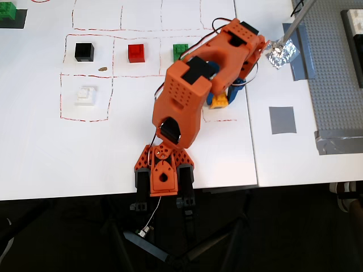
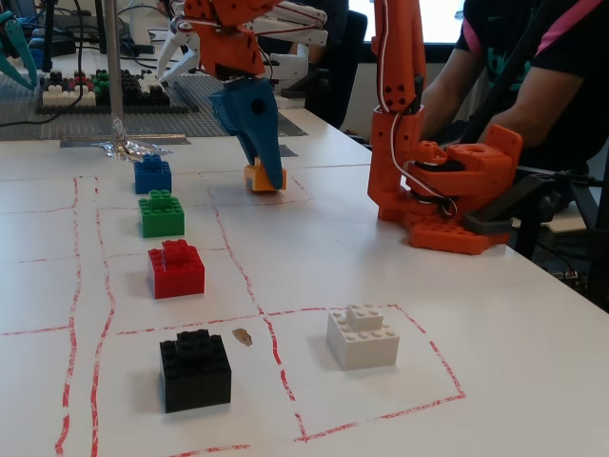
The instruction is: Grab the block and put it in the grey marker
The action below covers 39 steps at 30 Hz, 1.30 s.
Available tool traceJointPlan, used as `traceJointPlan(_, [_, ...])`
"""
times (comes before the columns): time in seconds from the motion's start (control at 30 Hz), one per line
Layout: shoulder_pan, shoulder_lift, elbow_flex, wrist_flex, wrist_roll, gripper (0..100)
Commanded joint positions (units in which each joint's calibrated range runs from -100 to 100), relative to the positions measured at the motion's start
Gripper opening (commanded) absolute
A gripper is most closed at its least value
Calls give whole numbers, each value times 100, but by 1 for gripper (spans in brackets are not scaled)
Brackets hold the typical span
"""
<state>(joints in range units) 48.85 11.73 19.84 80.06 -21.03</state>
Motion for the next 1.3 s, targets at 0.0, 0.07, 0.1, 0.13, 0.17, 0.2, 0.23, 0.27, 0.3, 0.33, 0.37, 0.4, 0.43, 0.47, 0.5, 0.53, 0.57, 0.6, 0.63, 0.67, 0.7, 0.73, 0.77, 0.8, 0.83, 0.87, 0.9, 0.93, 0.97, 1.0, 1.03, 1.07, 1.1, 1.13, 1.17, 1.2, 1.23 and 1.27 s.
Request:
traceJointPlan(0.0, [-152,-600,56,-129,68,3])
traceJointPlan(0.07, [-108,-660,65,-129,142,2])
traceJointPlan(0.1, [-82,-712,47,-129,210,1])
traceJointPlan(0.13, [-55,-772,20,-129,298,0])
traceJointPlan(0.17, [-20,-841,-25,-121,410,0])
traceJointPlan(0.2, [7,-919,-89,-96,537,0])
traceJointPlan(0.23, [33,-1005,-189,-47,674,0])
traceJointPlan(0.27, [60,-1100,-279,-6,816,0])
traceJointPlan(0.3, [77,-1195,-370,18,987,0])
traceJointPlan(0.33, [86,-1290,-452,26,1192,0])
traceJointPlan(0.37, [104,-1393,-506,34,1358,0])
traceJointPlan(0.4, [121,-1488,-560,43,1519,0])
traceJointPlan(0.43, [139,-1591,-606,43,1685,0])
traceJointPlan(0.47, [157,-1686,-633,43,1841,0])
traceJointPlan(0.5, [192,-1789,-651,43,1993,0])
traceJointPlan(0.53, [209,-1893,-660,43,2178,0])
traceJointPlan(0.57, [245,-1979,-642,43,2393,0])
traceJointPlan(0.6, [289,-2074,-624,34,2618,0])
traceJointPlan(0.63, [351,-2160,-597,34,2818,0])
traceJointPlan(0.67, [412,-2255,-551,43,3009,0])
traceJointPlan(0.7, [501,-2341,-488,51,3219,0])
traceJointPlan(0.73, [606,-2418,-415,43,3438,0])
traceJointPlan(0.77, [748,-2479,-352,-15,3648,0])
traceJointPlan(0.8, [898,-2539,-261,-80,3863,0])
traceJointPlan(0.83, [1048,-2591,-189,-129,4093,0])
traceJointPlan(0.87, [1198,-2625,-107,-211,4293,0])
traceJointPlan(0.9, [1356,-2651,-35,-317,4484,0])
traceJointPlan(0.93, [1524,-2651,11,-390,4689,0])
traceJointPlan(0.97, [1665,-2642,38,-455,4869,0])
traceJointPlan(1.0, [1815,-2608,38,-521,4996,0])
traceJointPlan(1.03, [1947,-2565,20,-578,5133,0])
traceJointPlan(1.07, [2071,-2513,-7,-635,5260,0])
traceJointPlan(1.1, [2194,-2461,-35,-708,5368,0])
traceJointPlan(1.13, [2300,-2401,-71,-798,5460,0])
traceJointPlan(1.17, [2406,-2341,-107,-872,5568,0])
traceJointPlan(1.2, [2503,-2280,-152,-945,5675,0])
traceJointPlan(1.23, [2600,-2220,-198,-1011,5768,0])
traceJointPlan(1.27, [2689,-2160,-243,-1084,5856,0])
